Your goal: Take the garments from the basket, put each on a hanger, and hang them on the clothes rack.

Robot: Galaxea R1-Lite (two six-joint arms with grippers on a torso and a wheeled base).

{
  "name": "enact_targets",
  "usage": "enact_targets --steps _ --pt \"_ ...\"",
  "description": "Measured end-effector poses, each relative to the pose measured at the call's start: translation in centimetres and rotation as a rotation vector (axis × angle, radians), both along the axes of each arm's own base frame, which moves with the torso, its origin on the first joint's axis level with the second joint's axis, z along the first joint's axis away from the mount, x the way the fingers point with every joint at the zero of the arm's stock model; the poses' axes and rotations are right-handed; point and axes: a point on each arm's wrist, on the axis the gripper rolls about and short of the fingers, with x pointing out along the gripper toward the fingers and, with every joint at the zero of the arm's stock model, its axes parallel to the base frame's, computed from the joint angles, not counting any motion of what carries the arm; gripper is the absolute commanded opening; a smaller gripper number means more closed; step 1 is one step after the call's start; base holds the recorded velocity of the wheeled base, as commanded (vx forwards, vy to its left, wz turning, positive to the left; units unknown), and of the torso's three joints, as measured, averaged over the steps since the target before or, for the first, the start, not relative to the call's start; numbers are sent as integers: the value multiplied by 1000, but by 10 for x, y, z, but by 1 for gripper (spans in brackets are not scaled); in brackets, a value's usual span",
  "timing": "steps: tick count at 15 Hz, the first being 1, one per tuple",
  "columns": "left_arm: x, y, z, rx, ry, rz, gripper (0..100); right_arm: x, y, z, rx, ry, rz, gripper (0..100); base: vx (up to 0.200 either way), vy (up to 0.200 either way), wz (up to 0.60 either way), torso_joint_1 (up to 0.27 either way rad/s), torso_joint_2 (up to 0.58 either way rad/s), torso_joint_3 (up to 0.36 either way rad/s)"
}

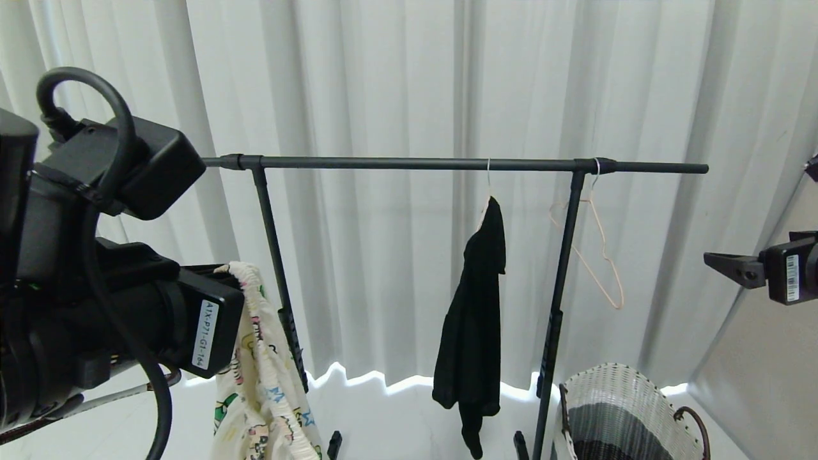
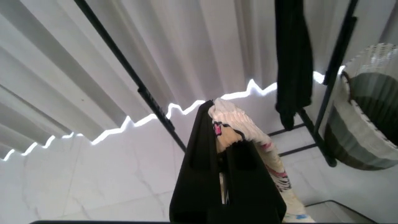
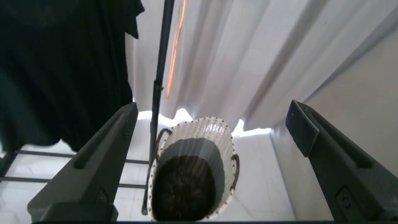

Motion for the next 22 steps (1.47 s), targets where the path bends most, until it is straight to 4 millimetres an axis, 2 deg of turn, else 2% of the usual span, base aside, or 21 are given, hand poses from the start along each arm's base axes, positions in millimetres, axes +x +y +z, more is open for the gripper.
enact_targets --steps 5,10,13,17,19,22 --pt "0 0 0 8 -1 -4 0 9 3 -2 25 -2 39 100 200 0 0 5 3 -3" --pt "0 0 0 13 -3 -7 0 25 7 -14 89 56 16 100 200 0 0 3 0 2" --pt "0 -1 1 5 -9 -7 0 34 9 -21 166 98 -2 100 0 0 0 0 0 0" --pt "2 -2 3 -23 -34 -6 0 53 10 -41 171 182 -42 100 0 0 0 0 0 0" --pt "3 0 3 -22 -34 5 0 66 7 -53 165 221 -72 100 0 0 0 0 0 0" --pt "3 2 3 -23 -38 20 0 90 5 -64 176 191 -92 100 0 0 0 0 0 0"
